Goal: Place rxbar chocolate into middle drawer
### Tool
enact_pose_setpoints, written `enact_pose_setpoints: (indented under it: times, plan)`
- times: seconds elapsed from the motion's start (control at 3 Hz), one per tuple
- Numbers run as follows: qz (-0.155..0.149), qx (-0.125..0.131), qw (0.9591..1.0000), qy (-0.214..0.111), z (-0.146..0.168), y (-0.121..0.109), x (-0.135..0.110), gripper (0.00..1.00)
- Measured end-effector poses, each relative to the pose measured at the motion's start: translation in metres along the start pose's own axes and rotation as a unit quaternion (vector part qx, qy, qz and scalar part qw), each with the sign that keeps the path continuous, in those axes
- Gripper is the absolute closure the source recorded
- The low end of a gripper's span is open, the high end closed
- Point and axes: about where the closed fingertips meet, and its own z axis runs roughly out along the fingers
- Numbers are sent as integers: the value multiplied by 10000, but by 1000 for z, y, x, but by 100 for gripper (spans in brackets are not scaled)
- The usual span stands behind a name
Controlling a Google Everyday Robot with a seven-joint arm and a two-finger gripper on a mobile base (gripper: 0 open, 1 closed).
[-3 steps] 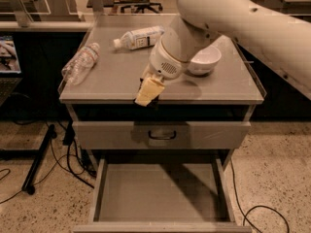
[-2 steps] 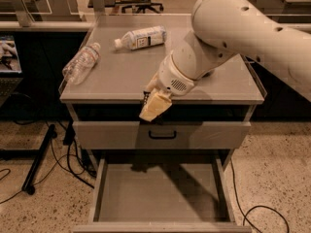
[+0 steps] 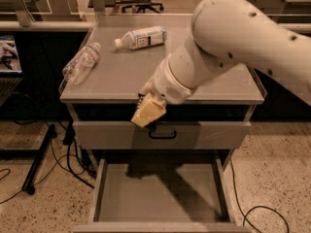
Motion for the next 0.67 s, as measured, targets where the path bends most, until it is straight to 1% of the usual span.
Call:
enact_pose_setpoints:
  times: [0.33,0.67]
  plan:
    - [377,349,9977,-450,-4,42,12,100]
    - [651,616,9926,-814,12,78,42,100]
